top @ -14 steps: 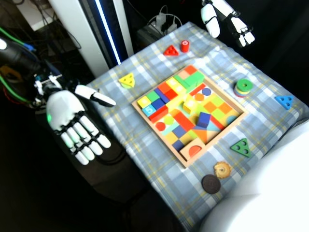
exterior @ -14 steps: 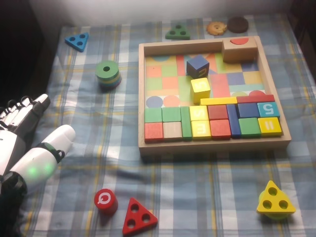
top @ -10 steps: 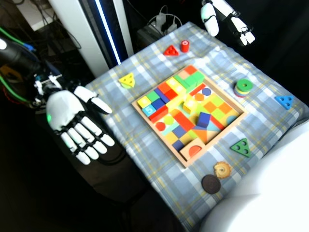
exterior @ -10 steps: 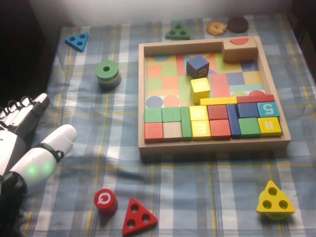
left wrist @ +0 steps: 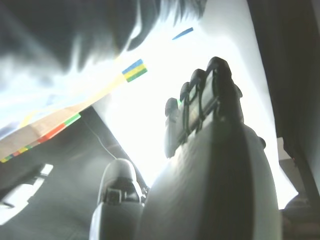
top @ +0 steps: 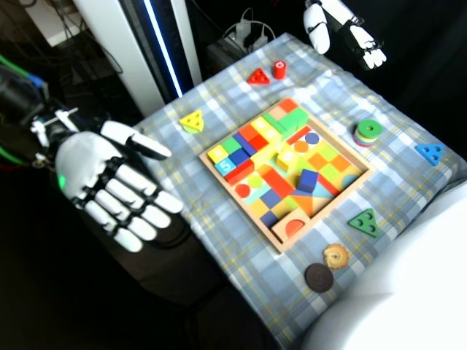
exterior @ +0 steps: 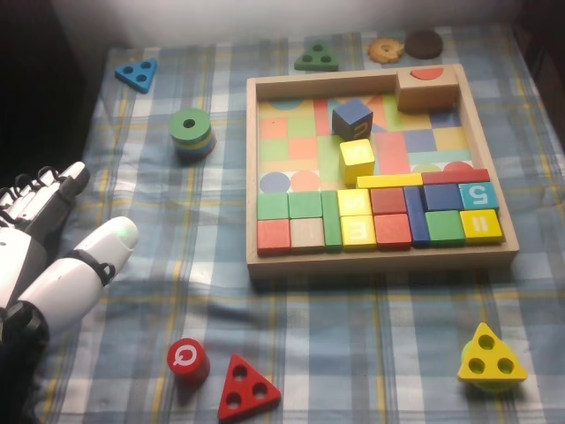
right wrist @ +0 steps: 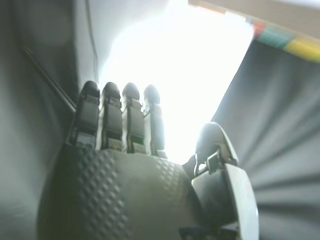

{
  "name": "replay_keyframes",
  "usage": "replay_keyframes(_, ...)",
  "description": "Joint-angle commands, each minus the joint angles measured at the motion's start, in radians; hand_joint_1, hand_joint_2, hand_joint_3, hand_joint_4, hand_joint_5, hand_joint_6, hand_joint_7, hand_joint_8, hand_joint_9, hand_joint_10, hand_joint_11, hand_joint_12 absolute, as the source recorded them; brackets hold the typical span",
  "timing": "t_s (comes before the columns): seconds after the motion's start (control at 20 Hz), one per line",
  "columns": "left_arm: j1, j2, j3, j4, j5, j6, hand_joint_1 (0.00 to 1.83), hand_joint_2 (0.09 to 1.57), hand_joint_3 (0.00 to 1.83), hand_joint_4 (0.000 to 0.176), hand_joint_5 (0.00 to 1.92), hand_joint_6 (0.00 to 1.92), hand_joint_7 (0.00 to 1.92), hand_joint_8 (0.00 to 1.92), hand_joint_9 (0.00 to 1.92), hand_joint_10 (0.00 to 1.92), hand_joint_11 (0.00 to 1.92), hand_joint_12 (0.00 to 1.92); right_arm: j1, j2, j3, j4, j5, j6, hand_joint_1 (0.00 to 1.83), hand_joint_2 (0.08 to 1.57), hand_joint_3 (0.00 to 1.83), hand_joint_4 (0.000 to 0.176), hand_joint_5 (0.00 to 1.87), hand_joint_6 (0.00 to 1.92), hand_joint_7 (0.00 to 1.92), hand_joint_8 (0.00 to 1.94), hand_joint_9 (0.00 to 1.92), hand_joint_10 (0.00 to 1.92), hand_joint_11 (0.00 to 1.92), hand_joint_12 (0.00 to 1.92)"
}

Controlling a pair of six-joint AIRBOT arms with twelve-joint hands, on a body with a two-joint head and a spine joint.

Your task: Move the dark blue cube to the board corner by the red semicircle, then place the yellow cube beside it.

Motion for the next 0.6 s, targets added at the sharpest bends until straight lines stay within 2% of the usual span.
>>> replay_keyframes(0.0, -0.01, 0.006, 0.004, 0.041, -0.11, -0.008, 0.0, 1.19, 0.01, 0.085, 0.21, 0.0, 0.11, 0.0, 0.06, 0.0, 0.0, 0.0, 0.027, 0.002, 0.03, -0.049, 0.04, 0.058, 0.0, 1.23, 0.0, 0.042, 0.22, 0.0, 0.09, 0.0, 0.01, 0.0, 0.0, 0.0)
replay_keyframes(0.05, -0.01, 0.006, 0.005, 0.039, -0.11, -0.008, 0.0, 1.2, 0.01, 0.081, 0.21, 0.0, 0.11, 0.0, 0.07, 0.0, 0.0, 0.0, 0.048, 0.002, 0.067, -0.094, 0.003, 0.131, 0.0, 1.22, 0.0, 0.039, 0.19, 0.0, 0.05, 0.0, 0.0, 0.0, 0.0, 0.0)
replay_keyframes(0.1, -0.01, 0.006, 0.005, 0.039, -0.11, -0.008, 0.0, 1.21, 0.01, 0.087, 0.21, 0.0, 0.11, 0.0, 0.07, 0.0, 0.0, 0.0, 0.092, 0.0, 0.124, -0.163, -0.063, 0.228, 0.0, 1.23, 0.0, 0.023, 0.19, 0.0, 0.03, 0.0, 0.0, 0.0, 0.0, 0.0)
replay_keyframes(0.15, -0.01, 0.006, 0.005, 0.039, -0.11, -0.008, 0.0, 1.21, 0.01, 0.074, 0.21, 0.0, 0.11, 0.0, 0.06, 0.0, 0.0, 0.0, 0.131, 0.0, 0.157, -0.219, -0.118, 0.267, 0.0, 1.21, 0.0, 0.07, 0.17, 0.0, 0.01, 0.0, 0.0, 0.0, 0.0, 0.0)
replay_keyframes(0.2, -0.009, 0.006, 0.005, 0.037, -0.11, -0.008, 0.0, 1.22, 0.02, 0.066, 0.21, 0.0, 0.11, 0.0, 0.07, 0.0, 0.0, 0.0, 0.175, 0.001, 0.182, -0.271, -0.178, 0.279, 0.0, 1.21, 0.0, 0.073, 0.18, 0.0, 0.0, 0.0, 0.0, 0.0, 0.0, 0.0)
replay_keyframes(0.25, -0.007, 0.005, 0.005, 0.036, -0.109, -0.008, 0.0, 1.22, 0.02, 0.07, 0.21, 0.0, 0.11, 0.0, 0.07, 0.0, 0.03, 0.01, 0.231, 0.001, 0.209, -0.335, -0.247, 0.288, 0.0, 1.15, 0.0, 0.095, 0.17, 0.0, 0.0, 0.0, 0.0, 0.0, 0.0, 0.0)
replay_keyframes(0.3, -0.006, 0.004, 0.005, 0.036, -0.109, -0.008, 0.0, 1.21, 0.01, 0.084, 0.21, 0.0, 0.12, 0.0, 0.07, 0.0, 0.0, 0.0, 0.283, 0.0, 0.233, -0.399, -0.315, 0.297, 0.0, 1.11, 0.0, 0.103, 0.14, 0.0, 0.0, 0.0, 0.0, 0.0, 0.0, 0.0)
replay_keyframes(0.35, -0.006, 0.004, 0.005, 0.036, -0.108, -0.008, 0.0, 1.21, 0.01, 0.082, 0.21, 0.0, 0.12, 0.0, 0.08, 0.01, 0.0, 0.0, 0.36, -0.004, 0.262, -0.488, -0.4, 0.309, 0.0, 1.08, 0.0, 0.117, 0.11, 0.0, 0.0, 0.0, 0.0, 0.0, 0.0, 0.0)
replay_keyframes(0.4, -0.006, 0.005, 0.005, 0.036, -0.108, -0.008, 0.0, 1.22, 0.01, 0.068, 0.22, 0.01, 0.12, 0.01, 0.09, 0.01, 0.0, 0.0, 0.412, -0.013, 0.283, -0.558, -0.458, 0.331, 0.0, 1.04, 0.0, 0.135, 0.12, 0.0, 0.0, 0.0, 0.0, 0.0, 0.0, 0.0)
replay_keyframes(0.45, -0.005, 0.005, 0.006, 0.036, -0.108, -0.008, 0.0, 1.23, 0.01, 0.07, 0.22, 0.0, 0.12, 0.0, 0.09, 0.01, 0.0, 0.0, 0.475, -0.037, 0.328, -0.665, -0.531, 0.393, 0.0, 1.02, 0.0, 0.152, 0.12, 0.0, 0.0, 0.0, 0.0, 0.0, 0.0, 0.0)
replay_keyframes(0.5, -0.005, 0.004, 0.007, 0.035, -0.108, -0.008, 0.0, 1.22, 0.01, 0.071, 0.22, 0.0, 0.13, 0.01, 0.08, 0.01, 0.0, 0.0, 0.527, -0.062, 0.369, -0.761, -0.581, 0.466, 0.0, 1.0, 0.0, 0.114, 0.16, 0.01, 0.0, 0.0, 0.0, 0.0, 0.0, 0.0)
replay_keyframes(0.55, -0.005, 0.003, 0.008, 0.035, -0.106, -0.008, 0.0, 1.22, 0.01, 0.076, 0.22, 0.0, 0.13, 0.01, 0.08, 0.0, 0.0, 0.0, 0.579, -0.091, 0.411, -0.859, -0.624, 0.545, 0.0, 0.99, 0.0, 0.092, 0.22, 0.01, 0.0, 0.0, 0.0, 0.0, 0.0, 0.0)
